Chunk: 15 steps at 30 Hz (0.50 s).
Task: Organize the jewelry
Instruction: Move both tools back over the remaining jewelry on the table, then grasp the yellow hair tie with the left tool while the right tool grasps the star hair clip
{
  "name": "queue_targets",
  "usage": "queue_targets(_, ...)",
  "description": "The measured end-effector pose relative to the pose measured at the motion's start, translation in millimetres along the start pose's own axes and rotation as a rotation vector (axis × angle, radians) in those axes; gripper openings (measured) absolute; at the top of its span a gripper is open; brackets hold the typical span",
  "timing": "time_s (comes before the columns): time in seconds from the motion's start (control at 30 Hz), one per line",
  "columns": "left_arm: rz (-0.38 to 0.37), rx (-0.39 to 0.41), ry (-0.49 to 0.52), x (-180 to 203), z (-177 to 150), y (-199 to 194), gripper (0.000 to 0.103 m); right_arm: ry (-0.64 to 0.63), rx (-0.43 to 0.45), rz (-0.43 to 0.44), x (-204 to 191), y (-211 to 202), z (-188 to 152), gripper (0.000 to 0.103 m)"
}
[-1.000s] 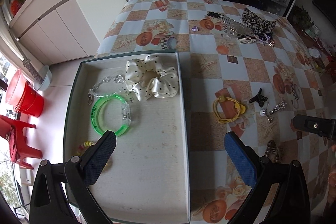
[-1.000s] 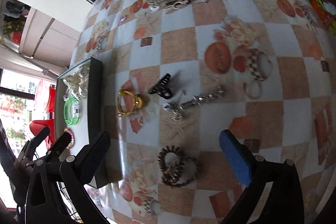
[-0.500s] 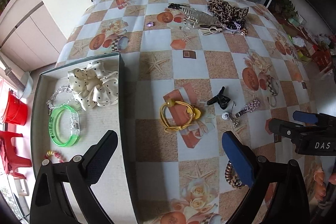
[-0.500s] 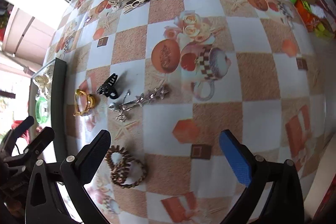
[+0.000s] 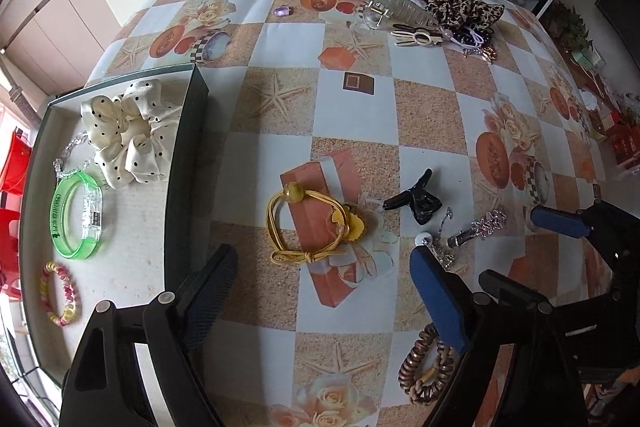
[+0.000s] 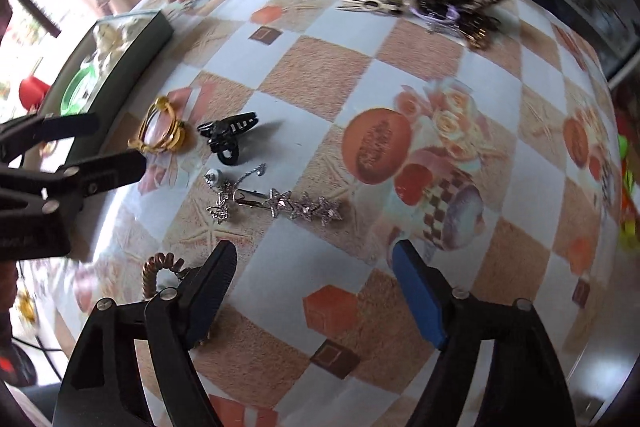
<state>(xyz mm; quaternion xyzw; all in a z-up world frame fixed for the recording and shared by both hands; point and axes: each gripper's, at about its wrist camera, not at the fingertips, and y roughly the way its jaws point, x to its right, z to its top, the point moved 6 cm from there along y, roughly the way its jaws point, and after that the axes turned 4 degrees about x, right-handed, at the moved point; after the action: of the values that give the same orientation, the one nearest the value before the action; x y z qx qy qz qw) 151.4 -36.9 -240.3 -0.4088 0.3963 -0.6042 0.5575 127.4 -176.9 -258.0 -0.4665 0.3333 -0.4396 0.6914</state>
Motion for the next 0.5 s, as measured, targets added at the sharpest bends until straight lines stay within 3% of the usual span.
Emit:
queue_targets(0.33,0.078,-0.011,-0.037,-8.7,2.1,30.3,0.091,-0.128,0.019,-0.009,-8.9,14.9,12.8,0.077)
queue_targets(0.5,0.077,-0.002,-0.032,-8.2,3.1,37.0,0.091,-0.179,0.033,-0.016,-19.1,20.9,22.2,0.073)
